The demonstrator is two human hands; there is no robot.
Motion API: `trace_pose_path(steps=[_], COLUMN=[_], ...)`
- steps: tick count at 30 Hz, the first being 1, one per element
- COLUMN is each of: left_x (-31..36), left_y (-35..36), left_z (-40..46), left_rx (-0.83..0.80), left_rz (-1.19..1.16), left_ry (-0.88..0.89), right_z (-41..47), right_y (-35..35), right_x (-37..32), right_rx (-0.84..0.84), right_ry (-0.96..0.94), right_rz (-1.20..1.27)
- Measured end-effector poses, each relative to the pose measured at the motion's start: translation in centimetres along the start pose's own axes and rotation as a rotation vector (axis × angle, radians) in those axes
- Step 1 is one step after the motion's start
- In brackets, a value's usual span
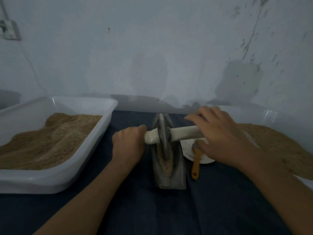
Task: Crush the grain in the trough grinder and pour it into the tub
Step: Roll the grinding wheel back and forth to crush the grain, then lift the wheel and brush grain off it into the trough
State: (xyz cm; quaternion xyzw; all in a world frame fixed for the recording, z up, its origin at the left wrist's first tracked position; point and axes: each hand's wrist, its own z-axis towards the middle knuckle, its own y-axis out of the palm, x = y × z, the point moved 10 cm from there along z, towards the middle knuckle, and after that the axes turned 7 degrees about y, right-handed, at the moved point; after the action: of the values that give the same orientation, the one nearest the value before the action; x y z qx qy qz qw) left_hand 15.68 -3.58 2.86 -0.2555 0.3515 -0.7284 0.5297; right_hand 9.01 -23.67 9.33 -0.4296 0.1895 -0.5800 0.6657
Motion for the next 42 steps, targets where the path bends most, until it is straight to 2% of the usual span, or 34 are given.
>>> trace_pose_path(steps=[2,3,4,7,9,14,18,22,29,35,42], left_x=[-0.9,-1.3,-1.6,-2.1,-2.4,-3.0,-3.4,-3.8,-3.9,-4.0,-4.2], left_y=[0.7,0.9,1.0,1.0,1.2,1.8,2.3,2.8,3.8,4.1,4.2], left_z=[-0.2,-0.4,-0.4,-0.5,-0.6,-0.8,-1.0,-1.1,-1.5,-1.7,-1.7], left_rx=[-0.012,-0.017,-0.017,-0.016,-0.02,-0.027,-0.043,-0.04,-0.006,0.024,0.064], left_rz=[-0.095,-0.145,-0.188,-0.285,-0.35,-0.488,-0.591,-0.658,-0.843,-0.938,-1.023], left_ry=[-0.094,-0.142,-0.182,-0.272,-0.321,-0.393,-0.429,-0.453,-0.522,-0.542,-0.575], right_z=[-1.7,-2.8,-3.8,-6.8,-8.0,-7.7,-7.0,-4.9,1.6,6.7,6.1], right_y=[-2.3,-2.6,-2.1,2.7,4.8,6.0,4.7,2.1,-2.8,-0.9,3.1], right_x=[0.8,0.8,0.5,-1.0,-1.4,-2.9,-4.1,-2.7,0.8,-0.6,-0.3], right_rx=[0.167,0.194,0.172,-0.088,-0.179,-0.202,-0.128,0.046,0.303,0.316,0.236], right_ry=[0.006,-0.015,-0.052,-0.174,-0.223,-0.316,-0.363,-0.239,0.163,0.272,0.396], right_rz=[0.021,0.007,-0.023,-0.108,-0.105,-0.058,-0.031,0.017,0.362,0.525,0.675])
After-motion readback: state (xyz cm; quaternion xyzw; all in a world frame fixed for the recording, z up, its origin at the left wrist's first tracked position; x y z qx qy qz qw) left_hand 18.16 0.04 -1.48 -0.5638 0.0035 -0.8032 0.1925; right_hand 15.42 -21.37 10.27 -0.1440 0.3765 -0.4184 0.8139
